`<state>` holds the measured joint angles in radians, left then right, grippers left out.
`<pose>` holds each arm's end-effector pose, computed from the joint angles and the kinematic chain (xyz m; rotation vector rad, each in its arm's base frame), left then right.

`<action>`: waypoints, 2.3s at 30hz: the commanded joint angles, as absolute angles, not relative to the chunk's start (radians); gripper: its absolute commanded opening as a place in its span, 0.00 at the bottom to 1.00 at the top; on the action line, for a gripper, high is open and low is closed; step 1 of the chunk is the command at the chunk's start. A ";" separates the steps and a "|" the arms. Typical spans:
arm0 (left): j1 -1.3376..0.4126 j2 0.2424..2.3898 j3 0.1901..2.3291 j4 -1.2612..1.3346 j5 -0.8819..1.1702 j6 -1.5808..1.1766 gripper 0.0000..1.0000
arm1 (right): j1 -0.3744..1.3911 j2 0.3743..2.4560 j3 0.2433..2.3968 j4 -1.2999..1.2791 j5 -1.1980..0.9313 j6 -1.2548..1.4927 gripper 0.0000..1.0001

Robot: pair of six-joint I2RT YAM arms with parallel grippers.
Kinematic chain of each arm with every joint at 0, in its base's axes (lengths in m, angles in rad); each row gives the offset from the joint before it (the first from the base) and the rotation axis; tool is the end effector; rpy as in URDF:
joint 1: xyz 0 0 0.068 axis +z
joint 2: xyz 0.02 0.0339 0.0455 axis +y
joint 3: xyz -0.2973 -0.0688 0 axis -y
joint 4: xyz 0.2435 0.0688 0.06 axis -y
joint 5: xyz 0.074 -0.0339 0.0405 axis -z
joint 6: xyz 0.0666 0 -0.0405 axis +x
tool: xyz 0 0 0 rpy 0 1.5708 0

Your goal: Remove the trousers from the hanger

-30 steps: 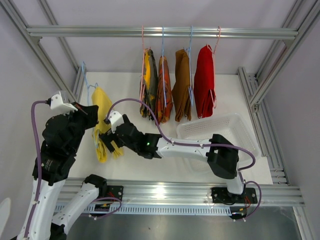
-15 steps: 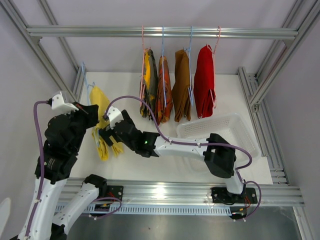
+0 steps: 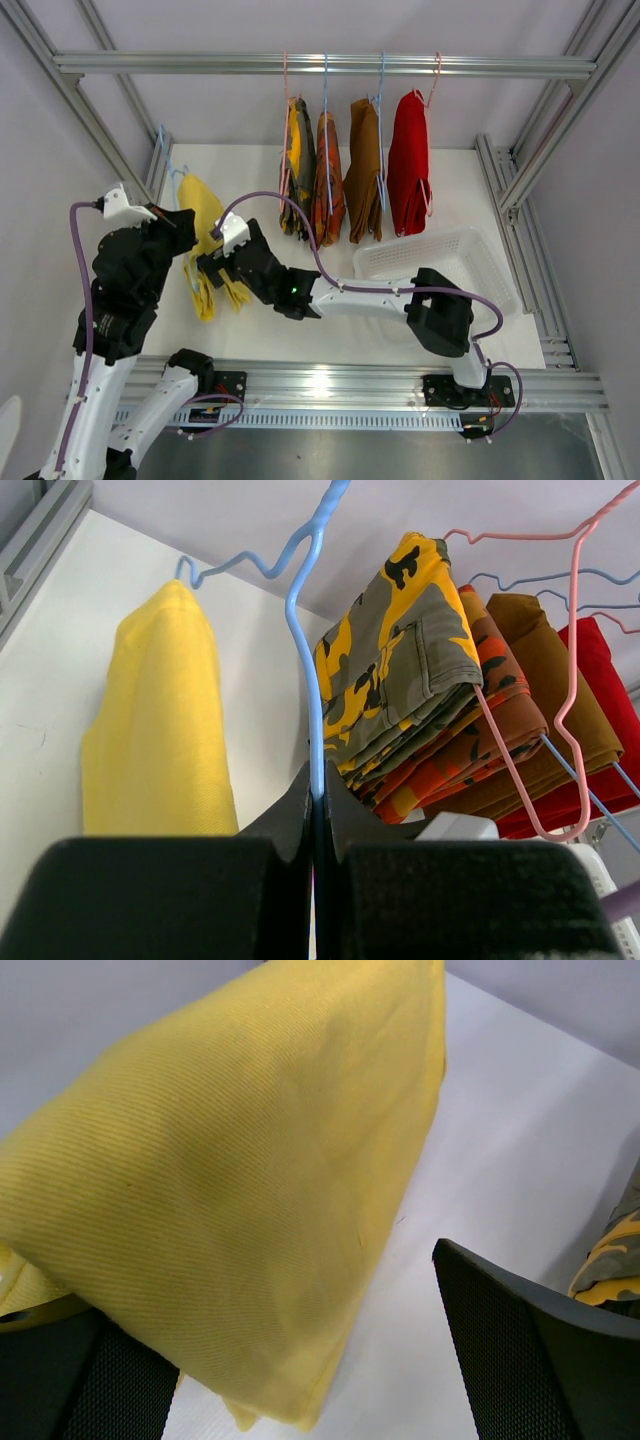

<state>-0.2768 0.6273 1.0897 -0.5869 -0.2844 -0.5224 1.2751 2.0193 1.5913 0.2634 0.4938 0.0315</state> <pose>0.1083 -0.0114 0.4332 -0.4188 1.6507 -0.3574 0.1835 0.4942 0.3132 -0.6979 1.5999 0.5378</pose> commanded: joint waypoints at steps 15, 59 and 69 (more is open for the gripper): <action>-0.258 0.615 1.098 -0.440 -0.273 -0.526 0.00 | 1.269 1.994 1.551 0.560 0.535 0.072 0.96; -0.249 0.635 1.081 -0.436 -0.256 -0.534 0.00 | 1.224 2.065 1.707 0.508 0.367 0.089 0.00; -0.239 0.681 1.074 -0.437 -0.308 -0.523 0.00 | 1.247 2.000 1.707 0.462 0.391 0.043 0.00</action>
